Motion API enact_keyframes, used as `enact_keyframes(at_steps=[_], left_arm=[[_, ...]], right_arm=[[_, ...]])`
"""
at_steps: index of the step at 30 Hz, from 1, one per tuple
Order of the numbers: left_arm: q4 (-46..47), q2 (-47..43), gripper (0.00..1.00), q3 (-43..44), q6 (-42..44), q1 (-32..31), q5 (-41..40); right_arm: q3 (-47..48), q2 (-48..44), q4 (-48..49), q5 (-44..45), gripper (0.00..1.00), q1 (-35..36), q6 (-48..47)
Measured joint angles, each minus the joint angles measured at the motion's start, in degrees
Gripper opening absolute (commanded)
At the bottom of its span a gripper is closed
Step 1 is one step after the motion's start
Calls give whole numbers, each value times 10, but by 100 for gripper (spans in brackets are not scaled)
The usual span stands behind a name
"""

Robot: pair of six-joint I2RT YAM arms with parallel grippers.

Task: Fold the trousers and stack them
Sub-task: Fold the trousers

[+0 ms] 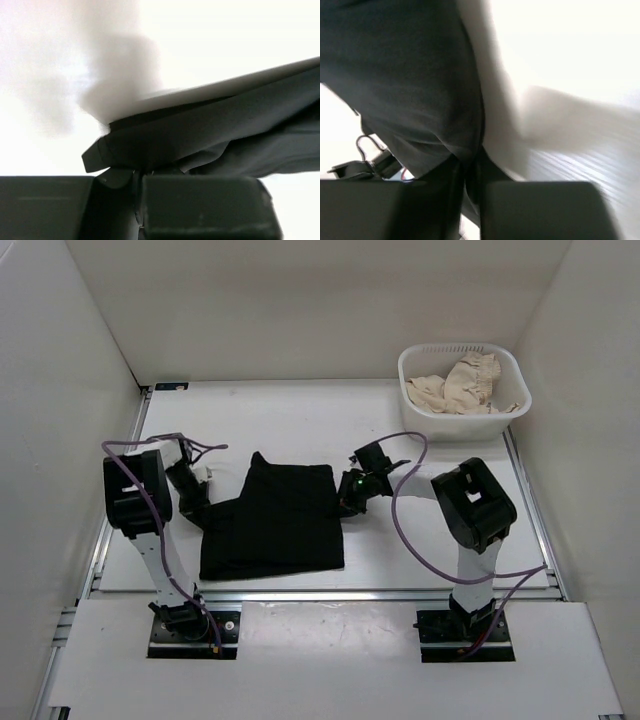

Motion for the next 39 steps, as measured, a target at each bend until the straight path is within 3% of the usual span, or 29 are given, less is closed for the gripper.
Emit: enact_keyframes(at_steps=[5, 9, 11, 12, 13, 15, 16, 18, 22, 26, 34, 39], left_arm=[[7, 31, 14, 63, -1, -16, 53], [29, 56, 14, 134, 0, -70, 88], [37, 69, 19, 171, 0, -96, 101], [38, 78, 24, 194, 0, -106, 106], [42, 86, 43, 214, 1, -113, 108], [49, 104, 62, 256, 1, -119, 96], [51, 112, 69, 272, 3, -118, 85], [58, 122, 73, 299, 3, -114, 50], [81, 116, 74, 322, 2, -106, -20], [103, 89, 72, 336, 2, -116, -34], [90, 82, 57, 365, 4, -253, 41], [60, 150, 54, 390, 4, -264, 92]], right_arm=[[-36, -25, 1, -12, 9, -52, 13], [-37, -57, -32, 1, 14, -100, -15], [-35, -65, -56, 7, 15, -120, -39], [-31, -65, -72, 10, 17, -129, -51], [-24, -64, -90, 13, 23, -136, -67], [-6, -59, -123, 15, 38, -147, -97], [2, -56, -137, 14, 41, -153, -108], [17, -49, -156, 11, 45, -162, -131], [23, -46, -174, 8, 46, -175, -155], [23, -46, -179, 1, 55, -177, -164], [18, -46, -179, -4, 58, -177, -171], [4, -46, -176, -5, 58, -177, -172]])
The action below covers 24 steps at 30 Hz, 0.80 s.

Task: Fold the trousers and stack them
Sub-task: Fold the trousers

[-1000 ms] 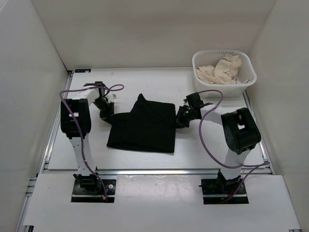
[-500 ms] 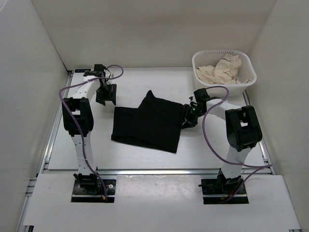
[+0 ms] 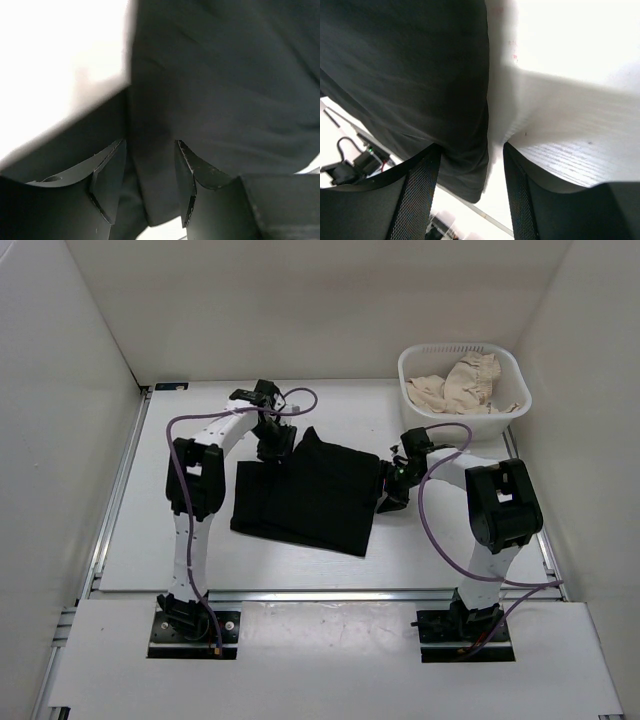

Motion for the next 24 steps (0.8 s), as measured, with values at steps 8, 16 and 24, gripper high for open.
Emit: enact_keyframes(at_steps=[8, 16, 24], left_arm=[[-17, 55, 54, 19, 0, 12, 6], [-43, 55, 39, 13, -2, 10, 51], [-52, 55, 15, 13, -4, 6, 68]], right_arm=[[-19, -7, 15, -13, 59, 0, 12], [-26, -12, 18, -13, 59, 0, 13], [-37, -20, 27, -13, 61, 0, 17]])
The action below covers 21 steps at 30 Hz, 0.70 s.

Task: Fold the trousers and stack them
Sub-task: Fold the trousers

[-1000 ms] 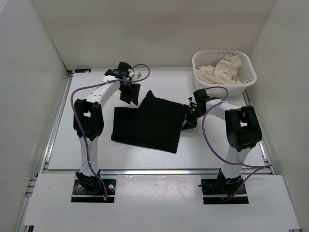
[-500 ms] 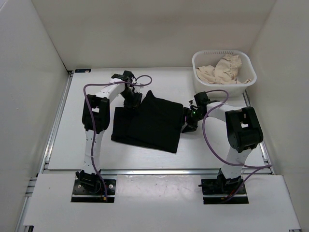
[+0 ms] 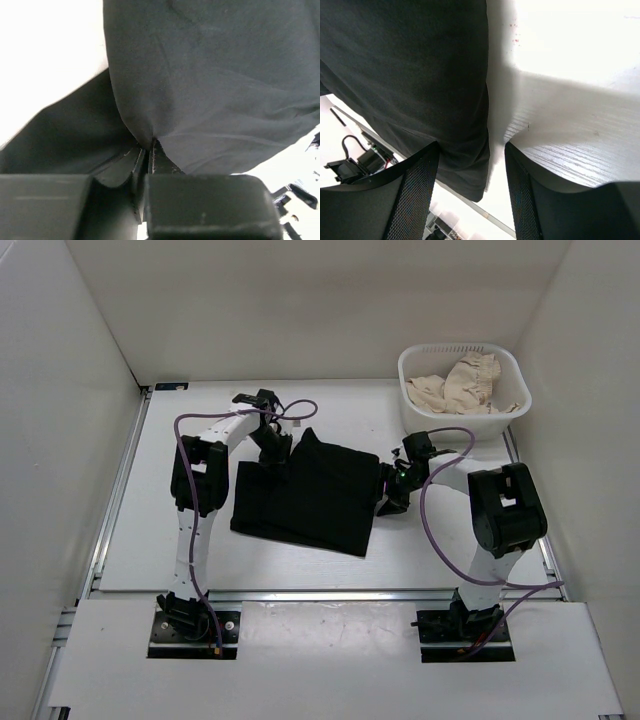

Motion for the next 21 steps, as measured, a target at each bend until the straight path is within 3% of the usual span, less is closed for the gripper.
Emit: enact_keyframes(at_steps=[4, 9, 13, 21], left_arm=[[-10, 0, 15, 0, 2, 0, 11], [-50, 0, 15, 27, 2, 0, 8], [-73, -36, 15, 54, 2, 0, -15], [-97, -236, 15, -124, 3, 34, -67]], right_arm=[[-5, -3, 2, -1, 65, 0, 2], [-11, -14, 4, -6, 80, 0, 7], [-16, -20, 5, -12, 83, 0, 6], [-16, -21, 5, -21, 87, 12, -1]])
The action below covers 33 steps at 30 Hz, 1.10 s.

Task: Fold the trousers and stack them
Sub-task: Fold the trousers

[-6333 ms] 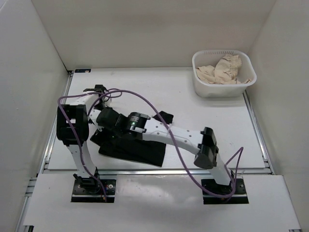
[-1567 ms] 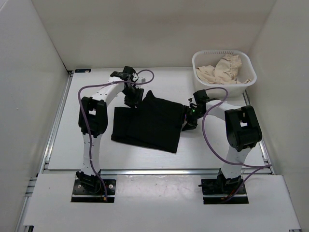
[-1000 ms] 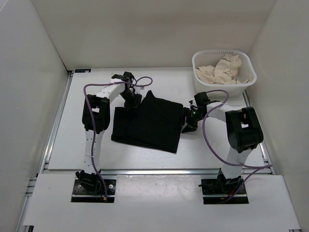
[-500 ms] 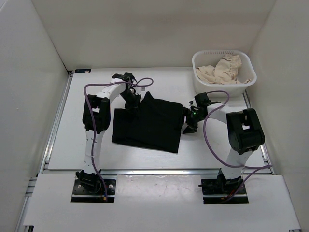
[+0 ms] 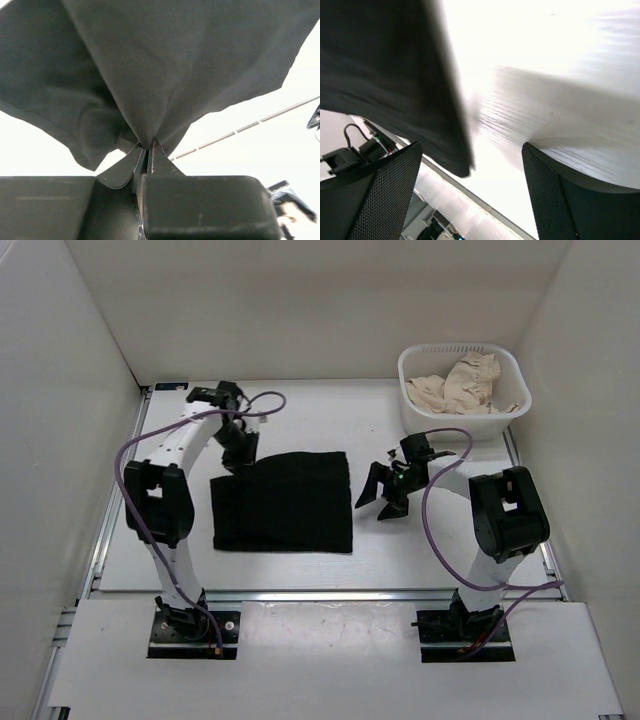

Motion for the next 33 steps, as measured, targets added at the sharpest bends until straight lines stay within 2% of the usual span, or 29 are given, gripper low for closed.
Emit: enact_keyframes(at_steps=[6, 9, 12, 16, 22, 25, 28, 31, 33], left_arm=[[42, -5, 15, -121, -1, 133, 12], [72, -5, 15, -192, -2, 137, -4], [81, -5, 15, -204, -2, 119, -3], [77, -2, 15, -160, -2, 109, 18], [38, 22, 15, 21, -1, 101, 54], [24, -10, 15, 35, 0, 98, 21], [13, -66, 15, 22, 0, 106, -57], [23, -155, 15, -66, 0, 145, -125], [20, -205, 15, -155, 0, 184, -139]], right_arm=[[19, 11, -3, 3, 88, 45, -3], [45, 31, -1, 0, 89, 73, -3], [68, 50, 7, -4, 89, 99, -1], [92, 72, 15, -9, 89, 121, 11], [107, 84, 24, -10, 90, 123, 33], [110, 87, 28, -6, 90, 123, 42], [113, 87, 24, -4, 90, 125, 42], [131, 94, 6, 8, 90, 133, 35], [144, 98, -3, 13, 90, 140, 29]])
